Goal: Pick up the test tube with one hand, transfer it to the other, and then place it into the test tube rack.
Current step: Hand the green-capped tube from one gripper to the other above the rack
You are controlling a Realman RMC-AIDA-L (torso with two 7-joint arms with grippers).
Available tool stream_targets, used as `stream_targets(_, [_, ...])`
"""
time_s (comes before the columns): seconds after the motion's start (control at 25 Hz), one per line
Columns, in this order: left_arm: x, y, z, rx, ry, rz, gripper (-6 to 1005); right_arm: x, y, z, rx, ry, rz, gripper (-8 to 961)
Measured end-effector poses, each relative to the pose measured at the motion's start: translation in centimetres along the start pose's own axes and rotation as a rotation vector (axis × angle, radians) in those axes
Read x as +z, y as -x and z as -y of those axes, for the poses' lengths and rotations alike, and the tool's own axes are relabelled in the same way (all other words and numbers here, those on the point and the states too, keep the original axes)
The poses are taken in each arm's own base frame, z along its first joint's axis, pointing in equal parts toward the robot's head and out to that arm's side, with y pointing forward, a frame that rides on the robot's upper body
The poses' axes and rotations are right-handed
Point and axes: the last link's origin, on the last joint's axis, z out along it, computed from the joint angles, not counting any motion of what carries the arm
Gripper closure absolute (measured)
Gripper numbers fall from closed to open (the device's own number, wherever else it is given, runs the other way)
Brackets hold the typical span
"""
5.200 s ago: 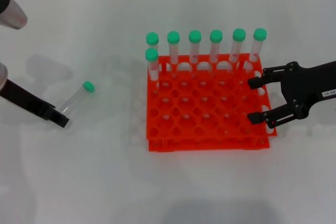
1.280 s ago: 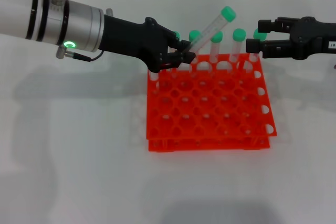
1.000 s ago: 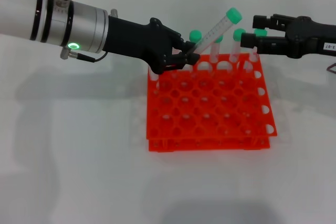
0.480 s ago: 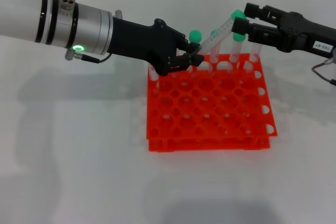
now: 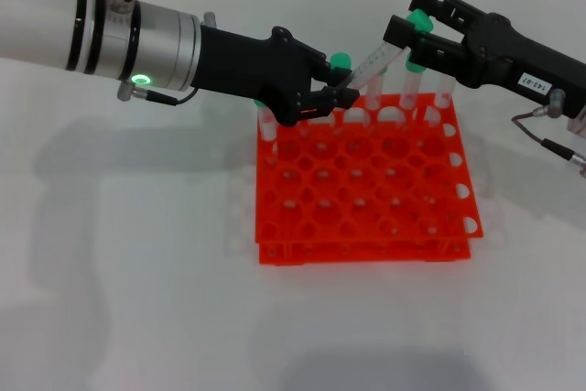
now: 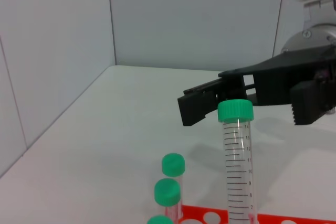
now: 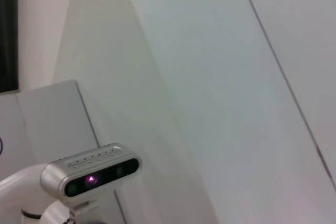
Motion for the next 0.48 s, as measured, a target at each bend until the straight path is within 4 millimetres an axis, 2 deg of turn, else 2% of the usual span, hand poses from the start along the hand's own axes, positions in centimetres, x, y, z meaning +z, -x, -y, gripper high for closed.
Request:
stream_targets(0.24, [0.06,-0.19,0.04,0.010,0.000,-0.006,779,-0.31,-0.56,-0.12,-0.019,-0.032,0.048,104])
stream_targets(0.48, [0.15,-0.47,0.12,0.014,-0.003,-0.016,778,-0.32,-0.69,-0.17,-0.024,-0.033,0.048,165])
